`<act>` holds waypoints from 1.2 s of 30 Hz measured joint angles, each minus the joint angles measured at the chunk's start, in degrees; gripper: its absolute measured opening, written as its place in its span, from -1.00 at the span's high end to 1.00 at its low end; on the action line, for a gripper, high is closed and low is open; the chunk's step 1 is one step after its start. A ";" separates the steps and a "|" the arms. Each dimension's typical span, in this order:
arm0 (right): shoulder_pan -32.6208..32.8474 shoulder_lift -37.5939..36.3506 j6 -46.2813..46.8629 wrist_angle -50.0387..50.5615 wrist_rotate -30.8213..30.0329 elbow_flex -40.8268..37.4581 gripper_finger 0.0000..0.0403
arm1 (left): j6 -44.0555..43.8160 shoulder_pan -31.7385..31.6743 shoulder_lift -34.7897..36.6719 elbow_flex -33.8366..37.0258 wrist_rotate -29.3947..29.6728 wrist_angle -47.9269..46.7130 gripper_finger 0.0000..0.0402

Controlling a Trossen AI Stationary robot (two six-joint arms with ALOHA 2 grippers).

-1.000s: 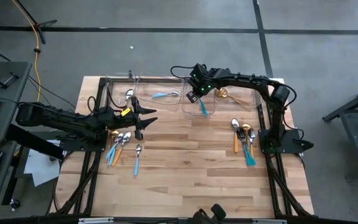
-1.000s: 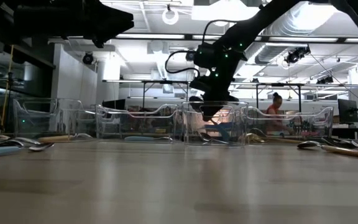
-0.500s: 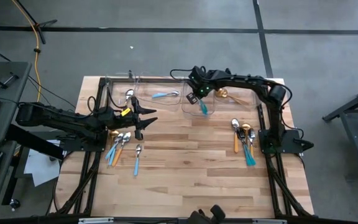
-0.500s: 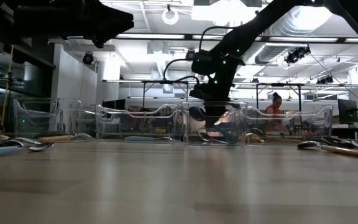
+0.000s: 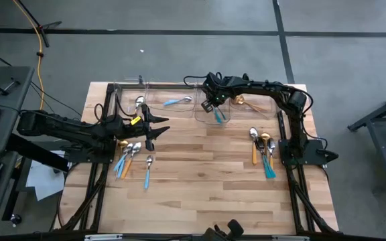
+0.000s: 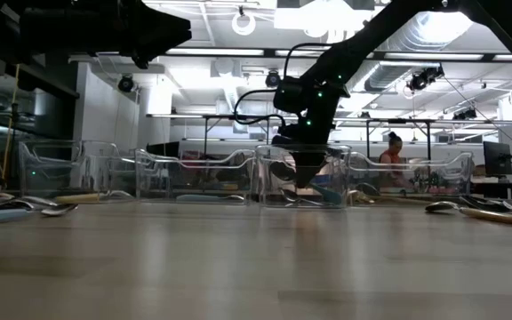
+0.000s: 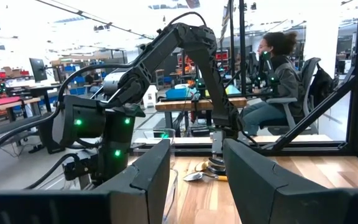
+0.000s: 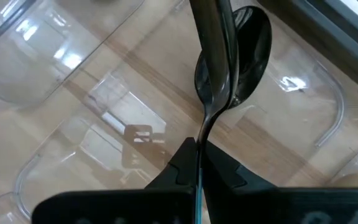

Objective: Sort silverware by color (type)
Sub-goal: Put the black spoon into the middle right transparent bin, then put the blue spoon into the middle left transparent bin

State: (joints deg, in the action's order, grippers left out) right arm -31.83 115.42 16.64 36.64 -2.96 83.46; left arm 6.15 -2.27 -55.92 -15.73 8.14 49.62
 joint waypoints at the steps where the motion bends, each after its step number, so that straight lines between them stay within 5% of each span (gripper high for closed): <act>1: 0.00 0.00 -0.03 0.00 0.00 0.00 0.99 | 0.02 0.00 0.00 0.00 0.00 0.02 0.31; 18: 0.02 -2.41 -6.41 0.42 -0.15 0.02 0.30 | 0.06 0.01 0.00 0.00 0.00 0.03 0.31; 31: 3.44 -20.41 -13.49 1.24 -5.58 -0.65 0.28 | 0.02 0.00 0.00 0.00 0.09 -0.09 0.31; 36: 9.28 -29.57 -15.13 -13.77 -5.44 -14.38 0.28 | -0.04 0.01 0.00 0.00 0.11 -0.25 0.31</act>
State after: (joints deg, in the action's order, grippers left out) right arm -22.56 85.84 1.51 22.87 -8.40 69.08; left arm 6.11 -2.26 -55.92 -15.73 8.25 49.36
